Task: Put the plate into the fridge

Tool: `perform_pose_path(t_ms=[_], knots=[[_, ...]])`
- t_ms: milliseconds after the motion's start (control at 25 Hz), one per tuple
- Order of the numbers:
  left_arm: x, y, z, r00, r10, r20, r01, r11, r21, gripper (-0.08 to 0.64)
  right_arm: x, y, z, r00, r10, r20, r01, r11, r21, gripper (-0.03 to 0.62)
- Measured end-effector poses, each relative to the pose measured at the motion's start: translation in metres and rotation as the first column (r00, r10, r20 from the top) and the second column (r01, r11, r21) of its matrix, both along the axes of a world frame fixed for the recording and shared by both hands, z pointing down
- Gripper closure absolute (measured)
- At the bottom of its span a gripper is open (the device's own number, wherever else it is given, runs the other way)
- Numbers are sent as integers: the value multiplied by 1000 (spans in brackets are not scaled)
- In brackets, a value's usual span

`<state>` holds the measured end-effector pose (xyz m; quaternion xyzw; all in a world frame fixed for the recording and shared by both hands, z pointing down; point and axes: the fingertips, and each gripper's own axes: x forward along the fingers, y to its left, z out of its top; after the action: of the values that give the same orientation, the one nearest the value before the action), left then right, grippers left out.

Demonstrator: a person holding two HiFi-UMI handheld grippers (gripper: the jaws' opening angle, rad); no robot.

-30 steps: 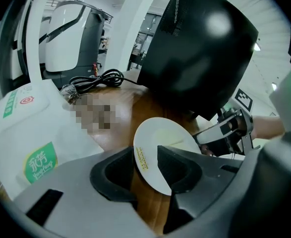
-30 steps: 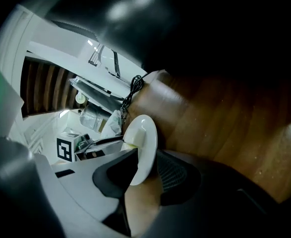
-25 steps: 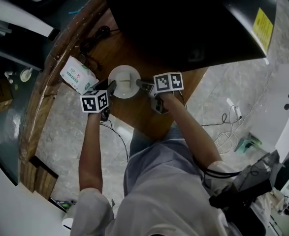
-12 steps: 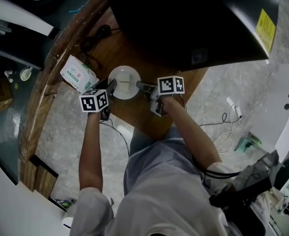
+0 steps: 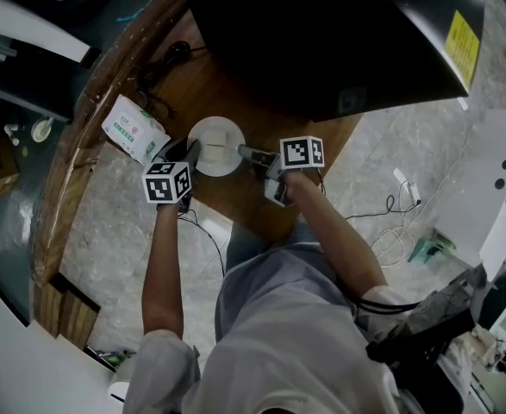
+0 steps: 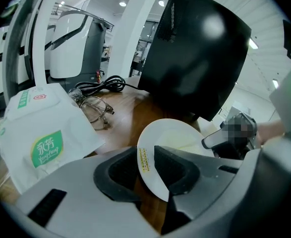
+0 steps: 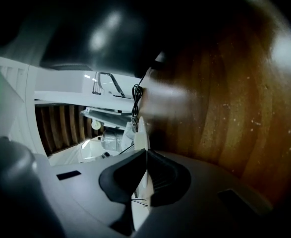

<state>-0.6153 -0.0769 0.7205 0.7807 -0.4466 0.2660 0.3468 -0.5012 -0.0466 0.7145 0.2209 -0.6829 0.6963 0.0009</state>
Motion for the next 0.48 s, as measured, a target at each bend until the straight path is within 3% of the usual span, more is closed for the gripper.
perform_pose_path(t_ms=[320, 480], knots=[[0, 3, -11, 996, -61, -62, 65, 996, 62, 439, 2, -2, -13, 1000, -32, 1, 32, 999, 41, 571], [34, 39, -31, 994, -70, -84, 77, 994, 83, 442, 38, 35, -30, 999, -52, 9, 52, 997, 52, 571]])
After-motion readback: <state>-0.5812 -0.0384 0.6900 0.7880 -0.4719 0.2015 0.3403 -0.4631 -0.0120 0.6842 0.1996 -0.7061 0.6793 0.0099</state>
